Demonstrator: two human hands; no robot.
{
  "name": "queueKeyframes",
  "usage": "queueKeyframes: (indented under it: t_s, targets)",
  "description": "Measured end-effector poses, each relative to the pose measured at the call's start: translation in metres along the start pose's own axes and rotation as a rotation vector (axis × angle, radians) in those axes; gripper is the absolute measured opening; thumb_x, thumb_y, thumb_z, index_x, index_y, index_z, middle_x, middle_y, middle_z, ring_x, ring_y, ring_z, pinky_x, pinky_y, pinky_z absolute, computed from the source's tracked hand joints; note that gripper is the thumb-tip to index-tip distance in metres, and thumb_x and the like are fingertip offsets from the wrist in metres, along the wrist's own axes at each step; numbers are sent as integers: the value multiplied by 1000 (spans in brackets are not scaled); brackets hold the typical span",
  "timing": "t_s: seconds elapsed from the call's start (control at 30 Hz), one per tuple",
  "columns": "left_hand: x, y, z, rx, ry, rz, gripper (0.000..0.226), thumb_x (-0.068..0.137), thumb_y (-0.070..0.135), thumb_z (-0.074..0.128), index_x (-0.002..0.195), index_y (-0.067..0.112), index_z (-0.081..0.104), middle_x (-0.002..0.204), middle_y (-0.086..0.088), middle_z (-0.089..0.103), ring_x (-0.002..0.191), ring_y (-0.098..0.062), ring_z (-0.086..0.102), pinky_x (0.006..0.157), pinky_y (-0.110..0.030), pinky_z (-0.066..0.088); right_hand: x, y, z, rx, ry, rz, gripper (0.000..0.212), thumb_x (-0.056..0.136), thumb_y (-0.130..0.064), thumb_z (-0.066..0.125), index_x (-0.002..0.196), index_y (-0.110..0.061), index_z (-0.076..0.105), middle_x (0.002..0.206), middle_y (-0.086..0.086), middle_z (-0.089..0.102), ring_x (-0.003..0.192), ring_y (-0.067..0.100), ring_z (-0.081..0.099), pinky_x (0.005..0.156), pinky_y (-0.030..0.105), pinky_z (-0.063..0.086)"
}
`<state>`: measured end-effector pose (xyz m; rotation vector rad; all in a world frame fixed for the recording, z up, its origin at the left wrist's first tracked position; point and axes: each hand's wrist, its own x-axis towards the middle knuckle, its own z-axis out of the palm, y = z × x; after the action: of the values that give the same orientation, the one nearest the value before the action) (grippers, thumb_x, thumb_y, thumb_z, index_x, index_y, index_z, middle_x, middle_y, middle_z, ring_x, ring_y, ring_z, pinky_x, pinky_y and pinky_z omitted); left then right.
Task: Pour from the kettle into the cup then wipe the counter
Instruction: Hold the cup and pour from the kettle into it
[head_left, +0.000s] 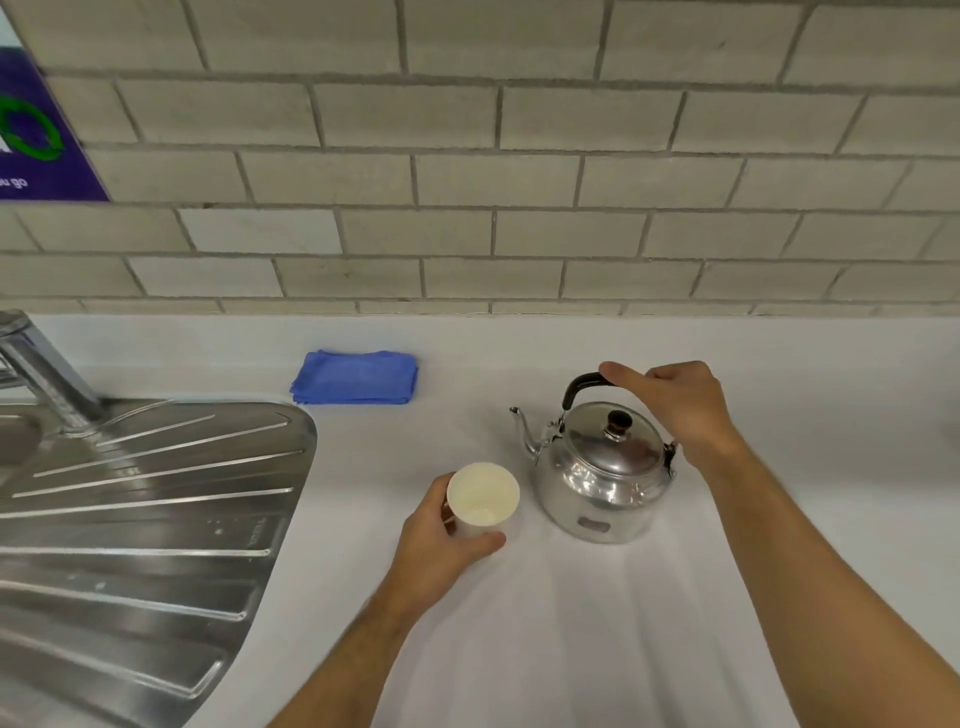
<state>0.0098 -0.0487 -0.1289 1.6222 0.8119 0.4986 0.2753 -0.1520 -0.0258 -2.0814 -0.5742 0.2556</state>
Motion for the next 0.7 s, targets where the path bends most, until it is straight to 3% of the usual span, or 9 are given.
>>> queueKeyframes:
  t_s: [0.2, 0.33, 0.7]
  targets:
    - [2, -2, -1, -4, -25, 48, 78, 56, 16, 90, 117, 42, 48, 116, 17, 62, 108, 0, 58, 83, -11, 48, -39, -4, -20, 0, -10, -44, 78, 51, -69, 81, 42, -19, 21, 44, -6, 16, 43, 14, 18, 52, 29, 20]
    - [5, -4, -2, -38, -28, 39, 71, 58, 12, 88, 113, 40, 53, 113, 17, 65, 100, 7, 60, 83, -11, 49, -60, -17, -30, -33, -35, -112, 77, 52, -69, 82, 45, -17, 27, 45, -4, 16, 44, 15, 20, 52, 30, 22]
    - [7, -5, -4, -29, -46, 49, 70, 57, 13, 88, 112, 40, 55, 109, 19, 66, 100, 7, 60, 80, -12, 50, -82, -51, -35, -307, -49, -209, 72, 54, -72, 78, 38, -14, 38, 37, -7, 25, 37, 10, 27, 46, 25, 27]
